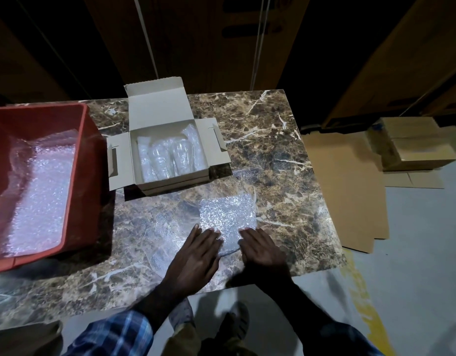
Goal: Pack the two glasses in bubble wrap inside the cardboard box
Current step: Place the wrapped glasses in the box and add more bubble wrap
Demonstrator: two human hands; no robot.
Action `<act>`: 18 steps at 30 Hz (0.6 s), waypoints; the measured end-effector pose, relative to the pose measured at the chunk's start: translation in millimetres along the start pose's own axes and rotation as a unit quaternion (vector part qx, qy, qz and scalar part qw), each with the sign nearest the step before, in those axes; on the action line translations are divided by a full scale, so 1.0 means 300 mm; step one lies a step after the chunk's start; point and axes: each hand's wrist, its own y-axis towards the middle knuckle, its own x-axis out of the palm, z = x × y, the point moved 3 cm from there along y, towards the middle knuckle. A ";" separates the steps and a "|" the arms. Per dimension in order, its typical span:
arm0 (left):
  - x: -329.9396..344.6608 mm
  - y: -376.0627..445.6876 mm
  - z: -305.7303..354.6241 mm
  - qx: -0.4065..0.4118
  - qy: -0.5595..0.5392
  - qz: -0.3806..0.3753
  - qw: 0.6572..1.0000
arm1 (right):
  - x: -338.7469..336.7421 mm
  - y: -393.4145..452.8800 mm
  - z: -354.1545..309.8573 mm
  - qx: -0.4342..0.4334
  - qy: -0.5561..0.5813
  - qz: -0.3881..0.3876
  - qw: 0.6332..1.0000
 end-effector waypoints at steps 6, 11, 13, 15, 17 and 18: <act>-0.040 -0.007 -0.023 -0.093 -0.153 0.009 0.984 | -0.028 0.009 -0.016 0.095 0.137 -0.021 0.986; -0.121 0.043 -0.059 -0.307 -0.324 -0.042 0.894 | -0.045 0.020 0.018 0.294 0.268 -0.139 0.907; -0.109 0.059 -0.081 -0.353 -0.363 -0.055 0.860 | -0.054 0.042 0.039 0.358 0.292 -0.121 0.878; -0.085 0.062 -0.106 -0.395 -0.380 -0.050 0.835 | -0.052 0.066 0.056 0.394 0.303 -0.096 0.862; -0.066 0.068 -0.122 -0.410 -0.363 -0.034 0.836 | -0.041 0.081 0.073 0.408 0.284 -0.087 0.863; -0.063 0.075 -0.125 -0.411 -0.352 -0.027 0.840 | -0.036 0.086 0.080 0.419 0.276 -0.082 0.861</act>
